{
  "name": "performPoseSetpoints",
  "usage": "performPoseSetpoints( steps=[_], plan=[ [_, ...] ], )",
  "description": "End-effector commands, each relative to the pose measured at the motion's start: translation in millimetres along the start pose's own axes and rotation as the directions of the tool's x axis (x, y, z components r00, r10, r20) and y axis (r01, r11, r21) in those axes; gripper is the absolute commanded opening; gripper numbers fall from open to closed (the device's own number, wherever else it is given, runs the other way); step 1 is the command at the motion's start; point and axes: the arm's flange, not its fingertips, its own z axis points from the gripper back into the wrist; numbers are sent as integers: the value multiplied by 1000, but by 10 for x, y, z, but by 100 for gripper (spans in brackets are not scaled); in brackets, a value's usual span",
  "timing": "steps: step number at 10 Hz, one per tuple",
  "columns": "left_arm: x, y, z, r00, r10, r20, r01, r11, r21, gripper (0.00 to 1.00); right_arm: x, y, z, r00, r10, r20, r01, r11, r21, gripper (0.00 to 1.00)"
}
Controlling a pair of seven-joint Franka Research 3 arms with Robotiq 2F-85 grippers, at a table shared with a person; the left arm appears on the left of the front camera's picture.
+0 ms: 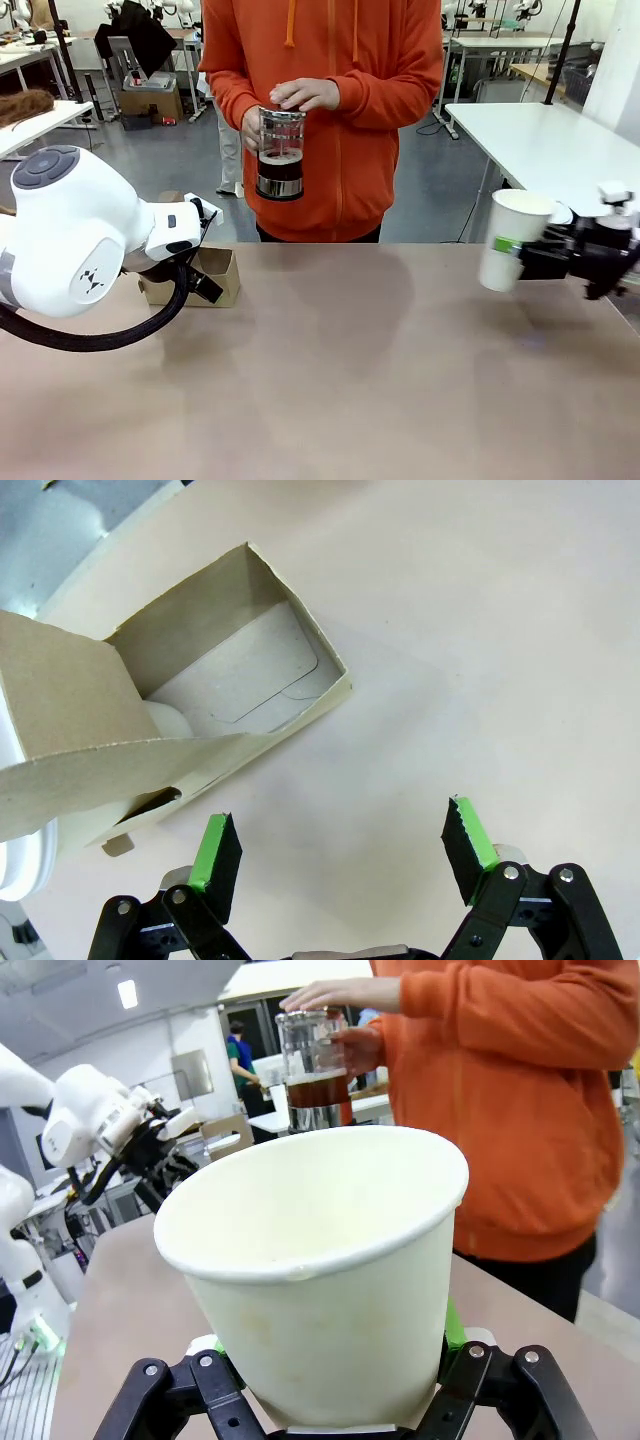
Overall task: Pour a drink into a cup and package it in a carrier.
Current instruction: Pick up the 600 ml Paper Cup and place it in the middle top area of the table.
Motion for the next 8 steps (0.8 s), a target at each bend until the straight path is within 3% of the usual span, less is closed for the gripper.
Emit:
performPoseSetpoints(
  steps=[1, 4, 8],
  plan=[
    [-2, 3, 3, 1000, 1, 1, -1, 1000, -1, 100, 8, -89, -520, 999, -39, -19, 38, 998, -46, 80],
    [-2, 3, 3, 1000, 1, 1, -1, 1000, -1, 100, -174, -231, -1300, 999, -37, 1, 37, 997, -64, 80],
    [-2, 3, 3, 1000, 1, 1, -1, 1000, -1, 100, -442, -354, -1665, 1000, 0, -6, 0, 995, -104, 80]
  ],
)
